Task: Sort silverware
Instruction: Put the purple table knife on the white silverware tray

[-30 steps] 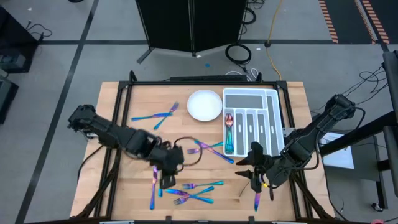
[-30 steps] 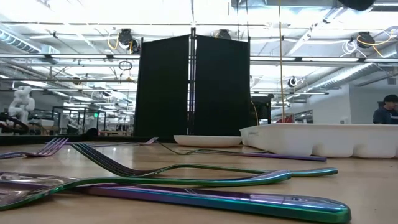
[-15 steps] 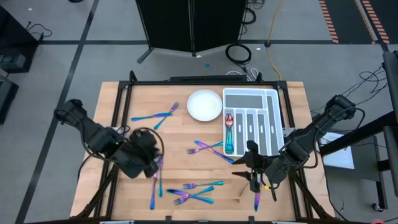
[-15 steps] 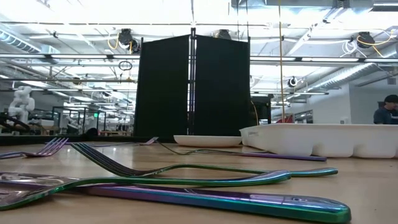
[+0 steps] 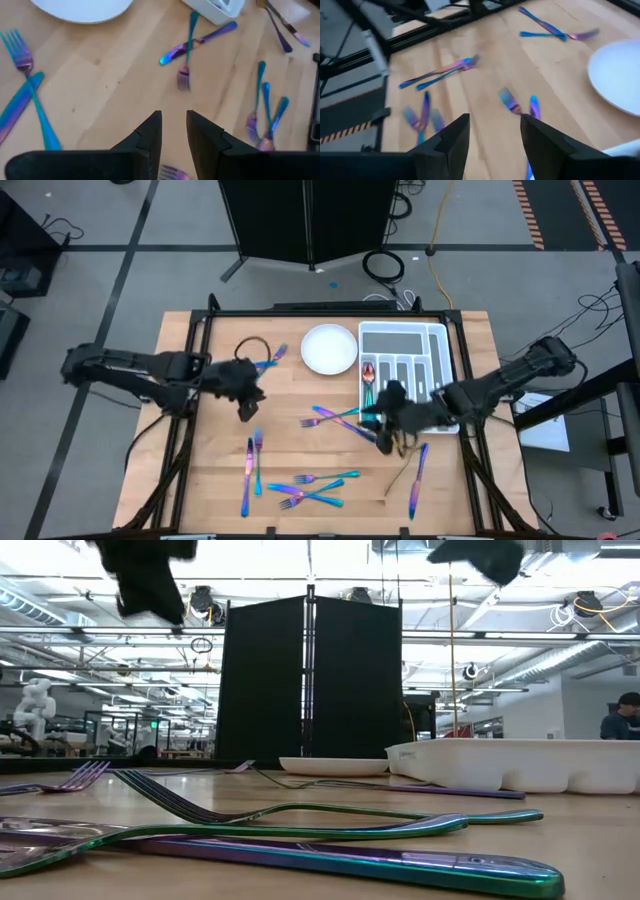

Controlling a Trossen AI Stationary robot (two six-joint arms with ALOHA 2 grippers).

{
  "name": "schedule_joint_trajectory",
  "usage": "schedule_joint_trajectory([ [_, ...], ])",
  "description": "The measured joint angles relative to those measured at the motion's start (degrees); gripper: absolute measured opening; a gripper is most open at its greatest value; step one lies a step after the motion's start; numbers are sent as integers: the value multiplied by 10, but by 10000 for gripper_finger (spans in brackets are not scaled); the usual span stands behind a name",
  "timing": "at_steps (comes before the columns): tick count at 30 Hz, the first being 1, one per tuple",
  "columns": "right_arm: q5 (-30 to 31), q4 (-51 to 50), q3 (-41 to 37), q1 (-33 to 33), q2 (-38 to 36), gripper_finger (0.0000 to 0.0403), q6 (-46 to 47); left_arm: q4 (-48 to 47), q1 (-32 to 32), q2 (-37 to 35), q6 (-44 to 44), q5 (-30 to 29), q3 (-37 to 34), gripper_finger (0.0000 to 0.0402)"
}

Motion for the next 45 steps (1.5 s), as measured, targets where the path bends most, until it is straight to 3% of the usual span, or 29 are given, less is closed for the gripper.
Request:
schedule_joint_trajectory([
  [4, -37, 2, 0, -73, 18, 167, -3, 32, 130, -15, 55, 34, -82, 89],
  [8, -83, 23, 0, -145, 37, 167, 25, 59, 266, 15, 92, 50, -141, 89],
  [14, -157, 50, 0, -208, 62, 167, 66, 99, 379, 89, 160, 62, -151, 88],
  [20, -168, 60, 0, -242, 64, 167, 38, 38, 401, 168, 290, 53, -84, 88],
  [30, -292, 54, 0, -322, 61, 167, -97, -148, 433, 306, 442, 32, 19, 88],
  [34, -318, 32, 0, -349, 59, 167, -140, -182, 436, 376, 474, 30, 28, 88],
  [38, -344, 4, 0, -364, 59, 167, -166, -198, 431, 429, 472, -28, 41, 88],
  [45, -351, -38, 0, -367, 59, 167, -195, -195, 426, 446, 485, -48, 64, 88],
])
